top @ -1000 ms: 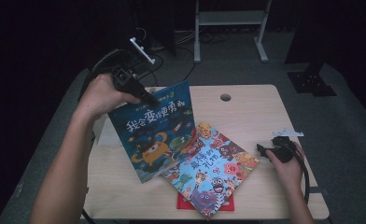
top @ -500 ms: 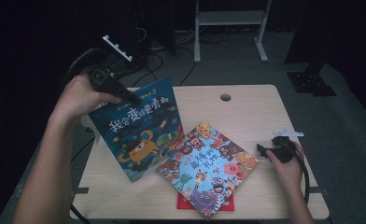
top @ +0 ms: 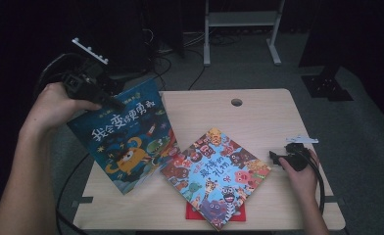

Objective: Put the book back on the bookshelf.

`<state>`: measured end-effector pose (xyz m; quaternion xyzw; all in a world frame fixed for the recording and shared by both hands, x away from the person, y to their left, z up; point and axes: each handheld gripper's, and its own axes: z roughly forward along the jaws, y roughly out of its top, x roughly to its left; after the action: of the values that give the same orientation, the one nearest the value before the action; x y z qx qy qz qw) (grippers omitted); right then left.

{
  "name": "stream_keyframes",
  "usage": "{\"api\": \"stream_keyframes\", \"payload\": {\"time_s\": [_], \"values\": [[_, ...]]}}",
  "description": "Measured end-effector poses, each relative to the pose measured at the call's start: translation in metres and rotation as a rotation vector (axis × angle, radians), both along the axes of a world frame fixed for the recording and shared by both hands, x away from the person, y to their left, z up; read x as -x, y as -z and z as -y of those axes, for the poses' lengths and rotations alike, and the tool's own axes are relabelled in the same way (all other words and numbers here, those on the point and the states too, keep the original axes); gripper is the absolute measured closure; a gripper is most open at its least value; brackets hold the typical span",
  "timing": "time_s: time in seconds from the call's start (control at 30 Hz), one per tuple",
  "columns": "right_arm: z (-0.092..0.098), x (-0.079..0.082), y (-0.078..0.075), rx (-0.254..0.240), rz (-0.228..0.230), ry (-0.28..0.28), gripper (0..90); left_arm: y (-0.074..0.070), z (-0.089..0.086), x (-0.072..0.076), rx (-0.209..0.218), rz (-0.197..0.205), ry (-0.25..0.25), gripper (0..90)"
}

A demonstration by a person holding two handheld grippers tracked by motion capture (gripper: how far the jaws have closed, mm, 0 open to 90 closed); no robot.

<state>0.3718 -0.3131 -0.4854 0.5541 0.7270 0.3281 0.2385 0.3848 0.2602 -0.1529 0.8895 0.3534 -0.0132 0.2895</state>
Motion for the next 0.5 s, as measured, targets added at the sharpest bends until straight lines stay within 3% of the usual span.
{"api": "stream_keyframes", "payload": {"time_s": [0.5], "values": [[0.0, 0.0, 0.0, 0.0, 0.0, 0.002, 18.4, -0.002, -0.06, 0.016, 0.012, 0.025, -0.118, 82.5]]}}
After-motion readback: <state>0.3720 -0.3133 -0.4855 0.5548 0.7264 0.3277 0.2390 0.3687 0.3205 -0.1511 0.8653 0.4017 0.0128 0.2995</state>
